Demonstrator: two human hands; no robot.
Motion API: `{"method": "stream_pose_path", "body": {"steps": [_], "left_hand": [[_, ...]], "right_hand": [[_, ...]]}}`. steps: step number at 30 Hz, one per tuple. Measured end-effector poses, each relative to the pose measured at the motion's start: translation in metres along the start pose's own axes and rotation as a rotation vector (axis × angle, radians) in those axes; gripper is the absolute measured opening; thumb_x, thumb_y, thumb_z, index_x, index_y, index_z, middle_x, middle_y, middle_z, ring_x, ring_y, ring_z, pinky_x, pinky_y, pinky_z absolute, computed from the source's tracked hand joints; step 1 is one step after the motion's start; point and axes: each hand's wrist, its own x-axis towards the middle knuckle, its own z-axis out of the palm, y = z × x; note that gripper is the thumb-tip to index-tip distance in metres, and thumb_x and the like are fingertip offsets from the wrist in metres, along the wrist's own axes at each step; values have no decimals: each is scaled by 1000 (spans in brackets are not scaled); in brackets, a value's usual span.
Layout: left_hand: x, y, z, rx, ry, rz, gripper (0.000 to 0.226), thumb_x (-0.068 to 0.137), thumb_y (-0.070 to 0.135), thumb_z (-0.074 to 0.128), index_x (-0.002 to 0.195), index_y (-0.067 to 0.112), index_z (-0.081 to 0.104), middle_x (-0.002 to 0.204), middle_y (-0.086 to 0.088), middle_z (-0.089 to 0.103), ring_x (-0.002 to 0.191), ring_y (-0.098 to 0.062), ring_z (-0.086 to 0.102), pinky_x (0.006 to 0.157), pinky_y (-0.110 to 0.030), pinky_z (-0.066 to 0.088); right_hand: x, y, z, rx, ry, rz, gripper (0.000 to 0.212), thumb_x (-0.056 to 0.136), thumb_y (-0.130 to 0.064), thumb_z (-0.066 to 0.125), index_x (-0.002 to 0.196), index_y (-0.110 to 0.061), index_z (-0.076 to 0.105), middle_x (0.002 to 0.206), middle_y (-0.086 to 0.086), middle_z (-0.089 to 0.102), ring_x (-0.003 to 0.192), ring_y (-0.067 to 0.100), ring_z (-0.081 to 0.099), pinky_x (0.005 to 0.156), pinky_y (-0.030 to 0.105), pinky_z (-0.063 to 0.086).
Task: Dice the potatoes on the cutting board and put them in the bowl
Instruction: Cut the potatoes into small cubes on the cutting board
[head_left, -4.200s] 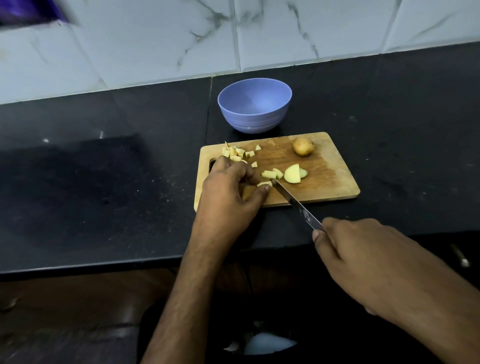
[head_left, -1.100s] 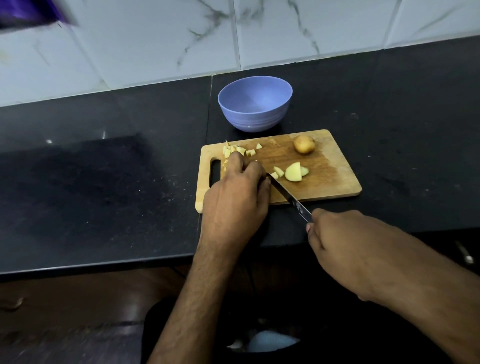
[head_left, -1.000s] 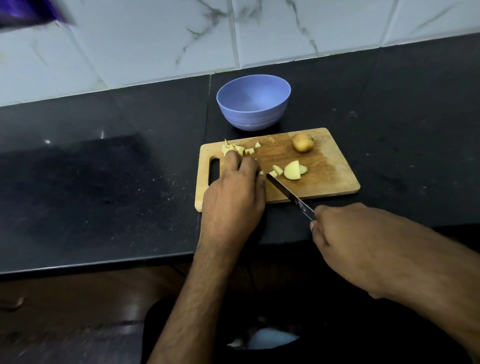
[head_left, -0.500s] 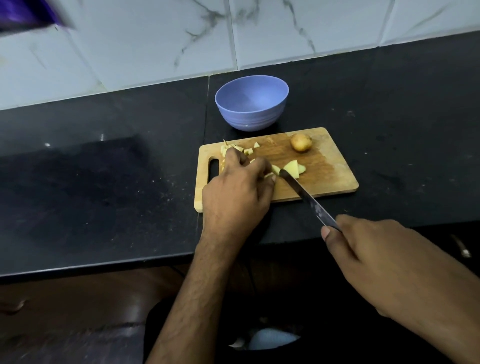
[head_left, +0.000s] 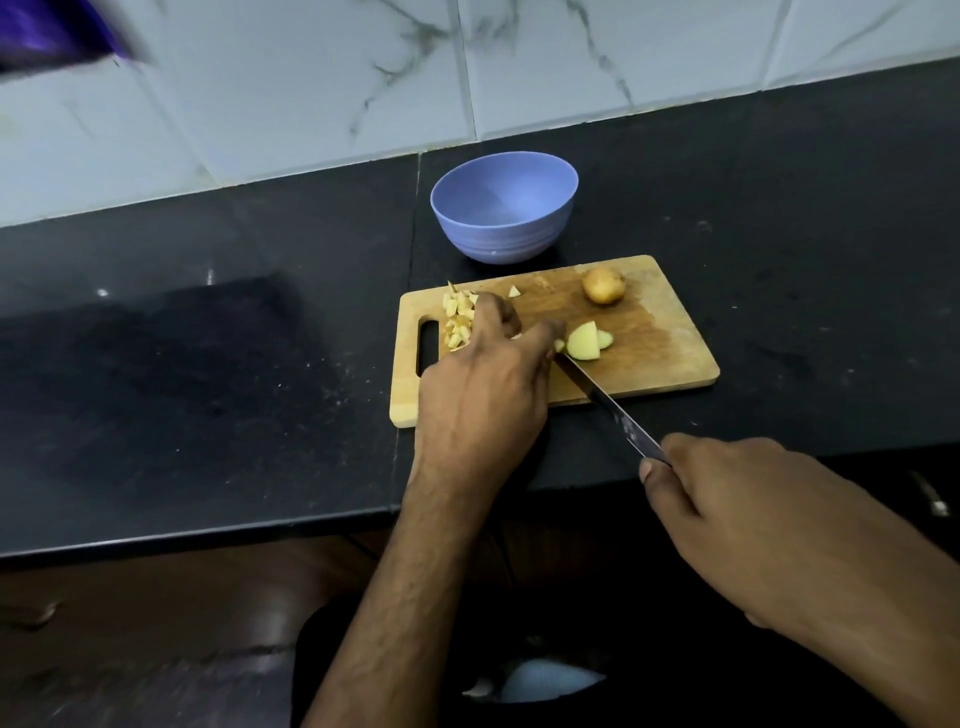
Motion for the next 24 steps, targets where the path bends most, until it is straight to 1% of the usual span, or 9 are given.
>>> {"method": "stream_pose_path", "body": {"steps": [2, 4, 6, 9, 11, 13, 17, 21, 24], "left_hand": [[1, -2, 0, -4, -6, -14, 26, 103, 47, 43, 123, 38, 57, 127, 2, 45, 72, -12, 55, 50, -26, 32], [0, -2, 1, -20, 1, -41, 25, 102, 48, 43, 115, 31, 57, 124, 3, 45, 74, -14, 59, 50, -27, 34], [0, -1, 3, -12, 17, -48, 26, 102, 47, 44, 111, 26, 57, 122, 2, 46, 70, -12, 54, 47, -25, 30], [1, 0, 3, -5, 35, -56, 28, 102, 47, 45, 107, 22, 57, 120, 2, 47, 68, -7, 44, 44, -23, 19], [0, 0, 2, -10, 32, -59, 28, 102, 48, 46, 107, 23, 56, 120, 2, 47, 69, -6, 43, 44, -22, 18], [-1, 0, 1, -23, 23, -50, 27, 102, 49, 47, 107, 24, 56, 120, 3, 47, 70, -6, 44, 45, -24, 20], [-3, -1, -3, -44, -8, -23, 24, 100, 46, 47, 111, 27, 57, 123, 6, 47, 77, -12, 58, 51, -28, 33], [-3, -1, -4, -69, -20, -42, 21, 101, 44, 48, 111, 28, 57, 121, 9, 48, 84, -11, 59, 50, -26, 28], [-2, -2, -4, -105, -16, -64, 17, 100, 44, 51, 106, 29, 58, 119, 13, 48, 87, -7, 56, 50, -21, 23]], "right_hand": [[0, 1, 1, -21, 8, 11, 38, 101, -49, 25, 71, -28, 33, 69, -6, 52, 57, 3, 48, 50, 23, 32], [2, 3, 1, -19, 7, 18, 37, 102, -49, 25, 72, -28, 35, 69, -6, 53, 58, 4, 50, 52, 24, 36], [5, 5, 0, -11, 16, 26, 36, 101, -49, 26, 73, -29, 36, 69, -5, 54, 58, 4, 52, 54, 25, 39], [5, 4, -2, 20, 25, 28, 36, 101, -49, 25, 74, -29, 37, 68, -5, 55, 54, 4, 51, 54, 25, 41], [4, 1, -3, 42, 30, 16, 36, 101, -49, 24, 74, -30, 37, 67, -5, 55, 51, 3, 51, 54, 24, 42], [4, -2, -3, 39, 42, 5, 36, 101, -50, 24, 74, -30, 37, 66, -5, 55, 50, 3, 52, 52, 23, 40], [7, -4, -1, 21, 50, -9, 37, 101, -50, 24, 72, -30, 34, 66, -5, 54, 49, 3, 50, 50, 22, 37], [12, -5, 2, -16, 31, -25, 37, 102, -50, 25, 71, -31, 32, 68, -7, 52, 55, 3, 50, 49, 22, 30], [14, -6, 3, -27, -2, -47, 36, 102, -49, 25, 72, -31, 32, 68, -7, 52, 57, 3, 51, 50, 22, 33]]}}
